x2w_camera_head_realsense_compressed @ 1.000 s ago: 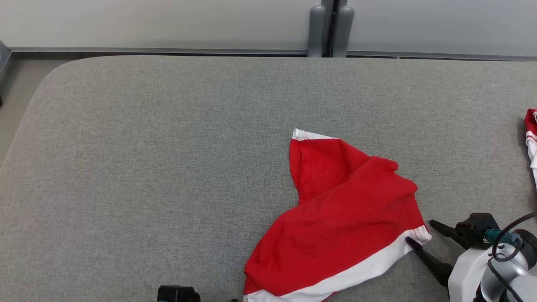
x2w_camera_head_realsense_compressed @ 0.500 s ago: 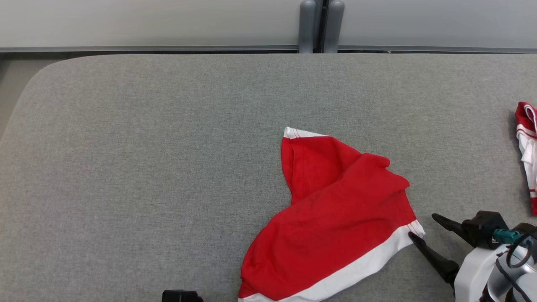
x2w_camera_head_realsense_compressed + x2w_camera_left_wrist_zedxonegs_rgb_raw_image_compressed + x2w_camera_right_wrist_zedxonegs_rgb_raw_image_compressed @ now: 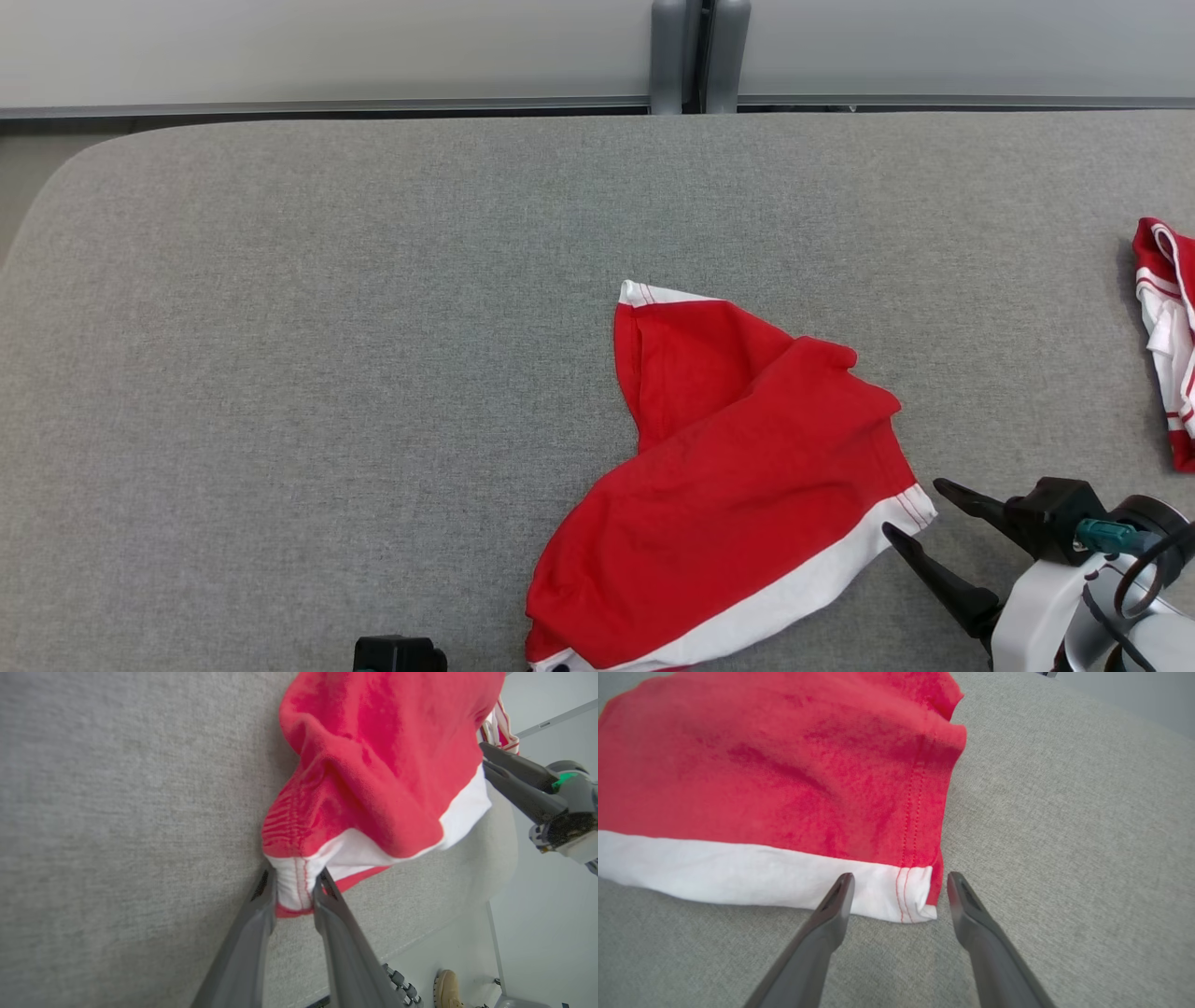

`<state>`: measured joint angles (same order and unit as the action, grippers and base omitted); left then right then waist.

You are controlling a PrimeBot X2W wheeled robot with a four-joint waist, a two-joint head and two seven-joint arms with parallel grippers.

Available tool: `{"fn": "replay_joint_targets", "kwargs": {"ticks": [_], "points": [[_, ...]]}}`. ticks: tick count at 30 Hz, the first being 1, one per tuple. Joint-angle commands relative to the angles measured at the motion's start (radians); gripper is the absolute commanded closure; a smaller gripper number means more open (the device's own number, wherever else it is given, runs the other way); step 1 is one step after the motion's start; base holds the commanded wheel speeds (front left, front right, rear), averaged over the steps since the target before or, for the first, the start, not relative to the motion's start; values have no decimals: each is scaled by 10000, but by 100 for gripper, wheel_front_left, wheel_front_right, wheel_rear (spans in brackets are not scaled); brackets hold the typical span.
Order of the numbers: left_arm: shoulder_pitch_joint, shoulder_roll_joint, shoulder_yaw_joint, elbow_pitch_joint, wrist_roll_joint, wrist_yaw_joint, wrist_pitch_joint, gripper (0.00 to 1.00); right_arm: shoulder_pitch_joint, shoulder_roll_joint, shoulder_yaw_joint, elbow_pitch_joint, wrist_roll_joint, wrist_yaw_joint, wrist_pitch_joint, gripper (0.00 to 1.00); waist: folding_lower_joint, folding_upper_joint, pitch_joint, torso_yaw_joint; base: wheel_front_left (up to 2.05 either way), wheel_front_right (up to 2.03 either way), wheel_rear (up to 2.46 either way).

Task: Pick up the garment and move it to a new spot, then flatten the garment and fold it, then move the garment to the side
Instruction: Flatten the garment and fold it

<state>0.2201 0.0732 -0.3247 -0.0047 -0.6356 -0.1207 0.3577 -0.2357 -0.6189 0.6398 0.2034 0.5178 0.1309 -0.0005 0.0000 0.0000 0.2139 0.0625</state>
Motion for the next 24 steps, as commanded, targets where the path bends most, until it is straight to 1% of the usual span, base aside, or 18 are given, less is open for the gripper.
{"fn": "replay_joint_targets", "kwargs": {"ticks": [1,3,7,8,9,10,12,15,19,21,22,23,24], "points": [[-127,10,20,51,-49,-6,-70,67,82,-6,-30,-54,-42,-3,4,0,0,0,7,-2,0,0,0],[-157,5,18,82,-72,4,-98,71,103,-8,-37,-74,-49,-3,10,0,0,0,11,-7,0,0,0],[-177,4,11,109,-73,18,-148,72,154,8,-45,-108,-67,-3,5,1,0,0,6,-18,0,0,0],[-189,1,-6,126,-101,17,-169,73,179,25,-37,-131,-58,-3,34,9,0,0,10,-28,0,0,0],[-197,-2,-11,130,-103,17,-167,75,197,29,-31,-136,-40,-3,54,14,0,0,6,-36,0,0,0],[-197,-2,-11,130,-103,17,-167,75,197,29,-31,-136,-40,-3,54,14,0,0,6,-36,0,0,0],[-215,-8,-34,138,-111,17,-195,77,217,25,-5,-148,0,-3,68,29,0,0,20,-45,0,0,0],[-273,-14,-57,147,-121,17,-222,78,199,12,-32,-156,60,-3,110,26,0,0,70,-45,0,0,0],[-342,6,-54,203,-146,9,-294,82,88,55,-31,-126,65,-3,168,27,0,0,132,-25,0,0,0],[-385,20,-65,244,-145,4,-321,90,12,71,-7,-91,70,-3,151,28,0,0,151,-5,0,0,0],[-414,26,-75,261,-150,1,-338,93,-5,75,15,-62,85,-3,155,32,0,0,152,8,0,0,0],[-442,28,-83,277,-161,-2,-333,100,-23,83,25,-38,95,-3,152,35,0,0,152,20,0,0,0],[-454,39,-94,294,-166,-4,-314,100,-38,92,37,-8,109,-3,140,36,0,0,150,31,0,0,0]]}}
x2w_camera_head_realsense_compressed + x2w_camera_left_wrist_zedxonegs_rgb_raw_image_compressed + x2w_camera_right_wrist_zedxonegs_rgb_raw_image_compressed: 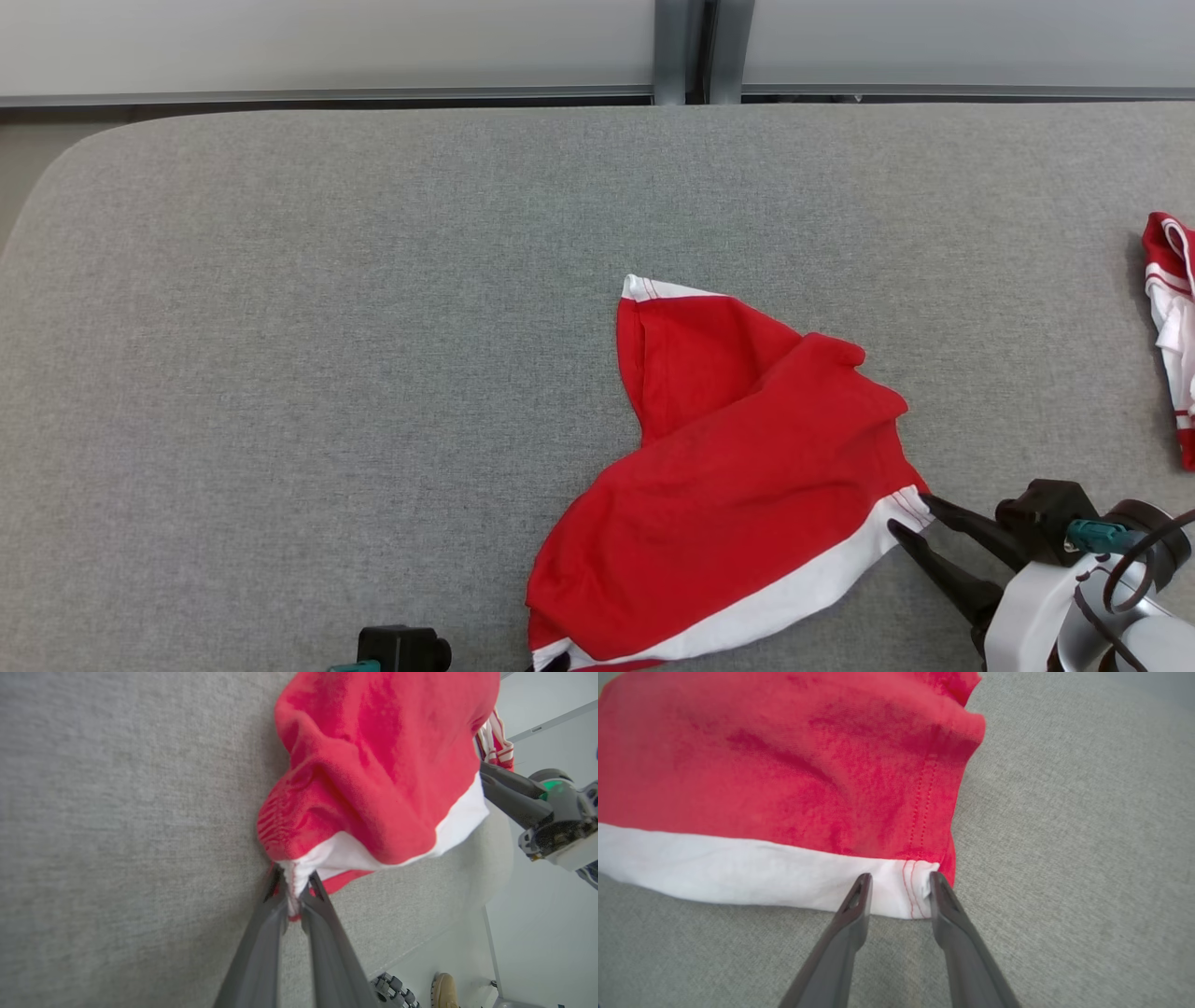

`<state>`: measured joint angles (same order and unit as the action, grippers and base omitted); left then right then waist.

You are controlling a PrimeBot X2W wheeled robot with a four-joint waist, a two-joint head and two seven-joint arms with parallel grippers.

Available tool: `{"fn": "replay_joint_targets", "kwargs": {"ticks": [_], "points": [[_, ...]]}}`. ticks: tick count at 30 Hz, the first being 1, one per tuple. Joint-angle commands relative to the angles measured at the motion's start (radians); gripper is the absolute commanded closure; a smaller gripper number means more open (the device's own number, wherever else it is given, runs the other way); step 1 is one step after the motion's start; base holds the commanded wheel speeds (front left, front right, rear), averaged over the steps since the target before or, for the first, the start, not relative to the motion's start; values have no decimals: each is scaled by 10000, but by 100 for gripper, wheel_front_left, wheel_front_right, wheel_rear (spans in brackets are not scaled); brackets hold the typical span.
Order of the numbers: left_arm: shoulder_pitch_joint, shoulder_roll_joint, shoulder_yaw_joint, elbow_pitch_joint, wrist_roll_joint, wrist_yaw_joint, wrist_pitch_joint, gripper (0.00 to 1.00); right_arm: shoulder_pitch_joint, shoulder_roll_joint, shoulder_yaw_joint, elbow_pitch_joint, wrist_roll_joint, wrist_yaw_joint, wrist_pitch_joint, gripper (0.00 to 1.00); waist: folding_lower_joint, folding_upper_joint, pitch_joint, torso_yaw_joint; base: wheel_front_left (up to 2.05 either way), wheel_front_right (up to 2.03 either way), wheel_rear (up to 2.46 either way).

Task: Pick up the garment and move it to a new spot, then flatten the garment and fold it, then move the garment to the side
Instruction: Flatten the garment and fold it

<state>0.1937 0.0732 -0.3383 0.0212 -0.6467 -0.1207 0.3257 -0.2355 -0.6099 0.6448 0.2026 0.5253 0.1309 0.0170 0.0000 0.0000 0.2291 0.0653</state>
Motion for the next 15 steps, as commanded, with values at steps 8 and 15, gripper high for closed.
{"fn": "replay_joint_targets", "kwargs": {"ticks": [8,15], "points": [[-109,110,-68,-43,-223,-33,-5,100,16,90,-27,195,531,-3,-266,100,0,0,-173,68,0,0,0],[142,504,-17,-2376,-600,-77,145,100,607,-532,-1079,-1547,2427,-3,-401,100,0,0,-443,-23,0,0,0]]}}
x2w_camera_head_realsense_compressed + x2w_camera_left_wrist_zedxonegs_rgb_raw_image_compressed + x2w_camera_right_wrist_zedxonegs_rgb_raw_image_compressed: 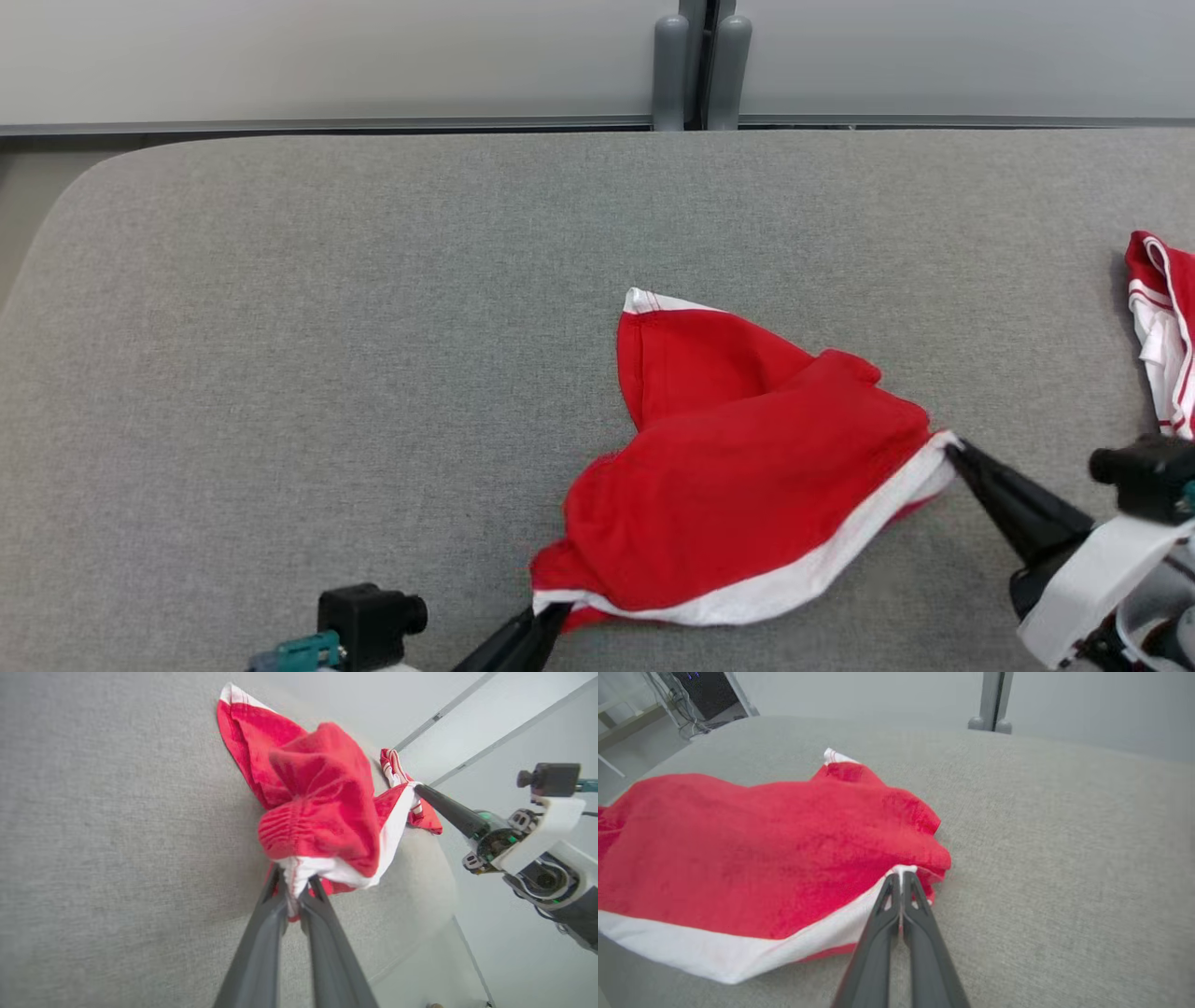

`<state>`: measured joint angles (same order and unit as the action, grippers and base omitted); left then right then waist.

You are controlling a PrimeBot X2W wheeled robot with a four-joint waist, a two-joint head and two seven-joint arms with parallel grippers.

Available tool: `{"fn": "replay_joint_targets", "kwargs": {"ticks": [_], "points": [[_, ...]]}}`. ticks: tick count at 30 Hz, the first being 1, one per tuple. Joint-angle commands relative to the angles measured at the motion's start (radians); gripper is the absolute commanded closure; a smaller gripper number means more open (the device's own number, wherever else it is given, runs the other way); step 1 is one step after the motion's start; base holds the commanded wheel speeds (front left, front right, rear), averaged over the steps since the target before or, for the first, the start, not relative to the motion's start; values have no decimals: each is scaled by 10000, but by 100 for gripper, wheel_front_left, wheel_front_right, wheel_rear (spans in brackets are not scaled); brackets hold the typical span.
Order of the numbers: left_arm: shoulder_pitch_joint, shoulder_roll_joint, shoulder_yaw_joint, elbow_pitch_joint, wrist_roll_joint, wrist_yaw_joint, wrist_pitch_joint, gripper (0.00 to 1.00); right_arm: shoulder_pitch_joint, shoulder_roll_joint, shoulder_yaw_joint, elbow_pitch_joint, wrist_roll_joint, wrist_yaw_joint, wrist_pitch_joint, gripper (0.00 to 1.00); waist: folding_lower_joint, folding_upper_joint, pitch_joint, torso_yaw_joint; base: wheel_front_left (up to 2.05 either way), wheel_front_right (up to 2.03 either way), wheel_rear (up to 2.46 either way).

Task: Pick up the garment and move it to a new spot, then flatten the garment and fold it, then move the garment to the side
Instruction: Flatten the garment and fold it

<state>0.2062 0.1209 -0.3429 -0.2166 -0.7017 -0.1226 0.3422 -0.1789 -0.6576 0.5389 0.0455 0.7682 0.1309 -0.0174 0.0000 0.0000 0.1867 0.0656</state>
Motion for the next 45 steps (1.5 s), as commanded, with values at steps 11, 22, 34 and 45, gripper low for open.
{"fn": "replay_joint_targets", "kwargs": {"ticks": [11,22,34,45], "points": [[-2227,1102,997,-4040,-1992,233,2402,100,-346,-2176,-3479,-3800,3095,-1,1264,100,0,0,704,-406,0,0,0],[-9455,1353,1808,-928,-3019,1334,4713,100,-5137,-2372,-4283,-2939,3621,-1,2780,100,0,0,3014,-82,0,0,0],[-16483,66,1553,5824,-248,930,530,100,-13016,1809,-2619,1964,0,-1,976,100,0,0,4832,-238,0,0,0],[-13614,-475,812,9083,-1031,-92,-2189,100,-9533,1184,-291,2026,942,-1,-1649,100,0,0,4270,-149,0,0,0]]}}
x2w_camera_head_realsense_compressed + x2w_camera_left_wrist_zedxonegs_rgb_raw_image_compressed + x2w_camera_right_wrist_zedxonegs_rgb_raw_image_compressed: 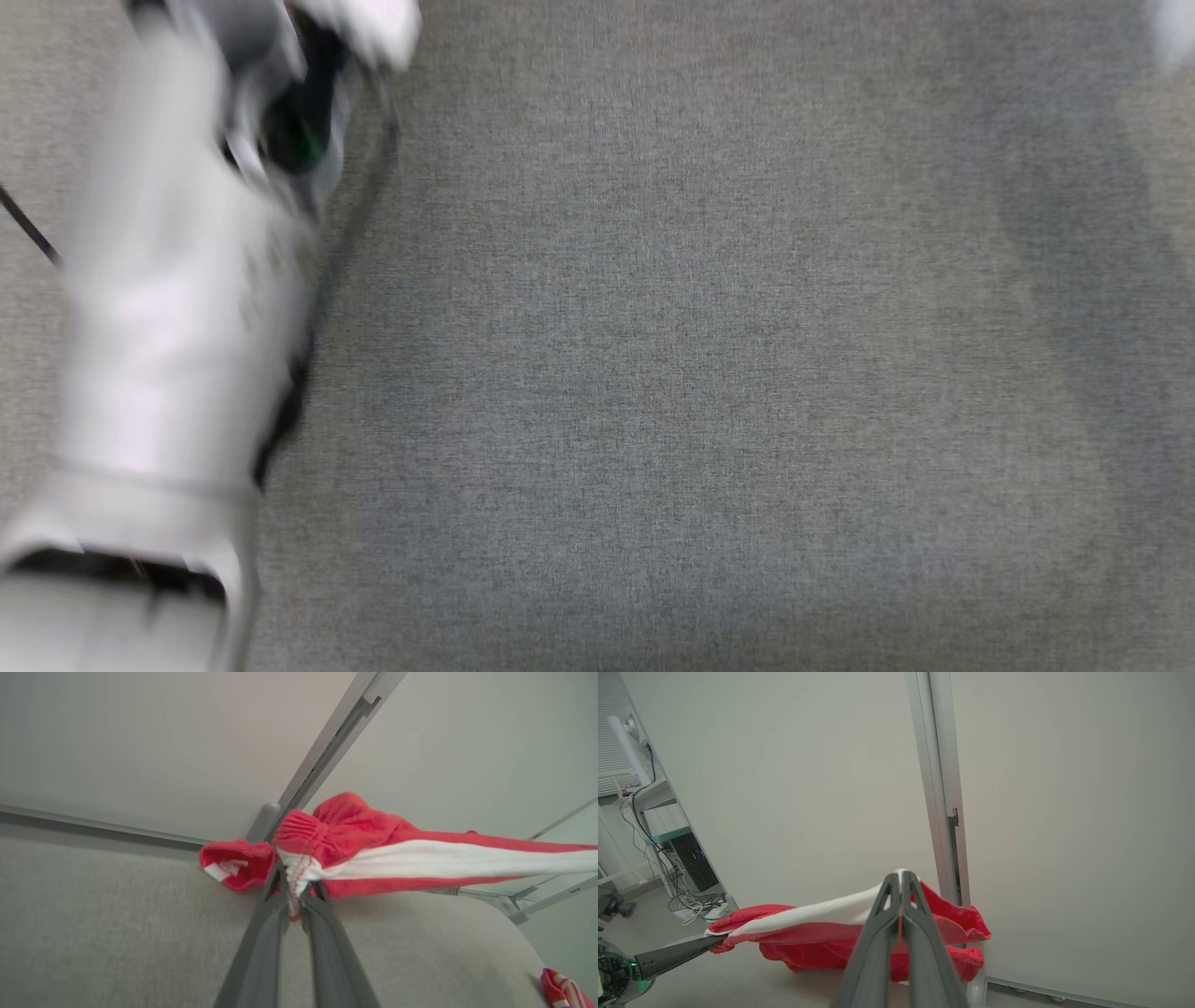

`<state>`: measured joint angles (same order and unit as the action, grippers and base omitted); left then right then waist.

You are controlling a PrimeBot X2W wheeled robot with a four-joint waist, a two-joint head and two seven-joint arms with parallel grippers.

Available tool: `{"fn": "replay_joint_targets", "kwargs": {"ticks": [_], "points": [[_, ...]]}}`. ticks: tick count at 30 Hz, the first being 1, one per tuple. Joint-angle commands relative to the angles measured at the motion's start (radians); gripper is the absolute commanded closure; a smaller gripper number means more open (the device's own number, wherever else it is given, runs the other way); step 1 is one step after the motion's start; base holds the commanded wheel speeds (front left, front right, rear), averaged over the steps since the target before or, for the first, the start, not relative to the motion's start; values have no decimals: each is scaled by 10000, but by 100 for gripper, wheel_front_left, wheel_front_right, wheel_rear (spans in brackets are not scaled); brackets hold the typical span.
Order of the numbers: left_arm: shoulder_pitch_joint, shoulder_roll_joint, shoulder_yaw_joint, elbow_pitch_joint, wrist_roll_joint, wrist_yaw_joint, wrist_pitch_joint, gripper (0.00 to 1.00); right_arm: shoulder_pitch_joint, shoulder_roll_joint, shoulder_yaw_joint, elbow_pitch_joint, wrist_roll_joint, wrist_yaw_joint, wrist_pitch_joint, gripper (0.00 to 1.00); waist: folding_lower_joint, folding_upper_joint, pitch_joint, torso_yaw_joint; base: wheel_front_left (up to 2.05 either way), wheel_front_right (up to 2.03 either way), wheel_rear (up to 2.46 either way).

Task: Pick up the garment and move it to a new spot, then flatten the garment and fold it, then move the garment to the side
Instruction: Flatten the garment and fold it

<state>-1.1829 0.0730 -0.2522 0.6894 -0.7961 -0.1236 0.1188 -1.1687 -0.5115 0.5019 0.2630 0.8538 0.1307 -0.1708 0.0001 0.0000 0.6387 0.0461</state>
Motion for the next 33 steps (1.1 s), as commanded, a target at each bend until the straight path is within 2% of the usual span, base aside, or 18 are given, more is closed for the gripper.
{"fn": "replay_joint_targets", "kwargs": {"ticks": [1,4,8,13,19,22,26,29,33], "points": [[845,-19,-329,-80,-352,-87,108,100,1091,-562,307,-382,212,1,-260,100,-1,0,-361,46,0,0,0],[2722,165,-1000,-755,-1142,-73,292,100,3292,-1376,759,-1021,500,2,-582,100,-1,0,-682,136,0,0,0],[5245,647,-1618,-1763,-2124,-59,435,100,5730,-1973,886,-1704,861,1,-817,100,-1,0,-1412,155,0,0,0],[7598,995,-1963,-3062,-3074,-56,436,100,7819,-2031,743,-2124,1021,1,-911,100,-1,0,-2458,90,0,0,0],[9520,1299,-2408,-3909,-3022,-59,234,100,9490,-1958,544,-2055,793,1,-946,100,-1,0,-3535,36,0,0,0],[10717,1513,-2655,-4368,-2851,109,6,100,10605,-1910,495,-2100,933,1,-951,100,-1,0,-4264,-22,0,0,0],[12217,1866,-2711,-5173,-2684,637,-335,100,12051,-1958,406,-2166,968,1,-899,100,-1,0,-4994,-129,0,0,0],[13308,1979,-2808,-5959,-2679,1085,-479,100,12975,-1973,198,-2343,1057,1,-802,100,-1,0,-5258,-147,0,0,0],[14287,2114,-2676,-7117,-2918,1429,-652,100,13539,-2013,-422,-2715,1067,1,-786,100,-1,0,-5227,-132,0,0,0]]}}
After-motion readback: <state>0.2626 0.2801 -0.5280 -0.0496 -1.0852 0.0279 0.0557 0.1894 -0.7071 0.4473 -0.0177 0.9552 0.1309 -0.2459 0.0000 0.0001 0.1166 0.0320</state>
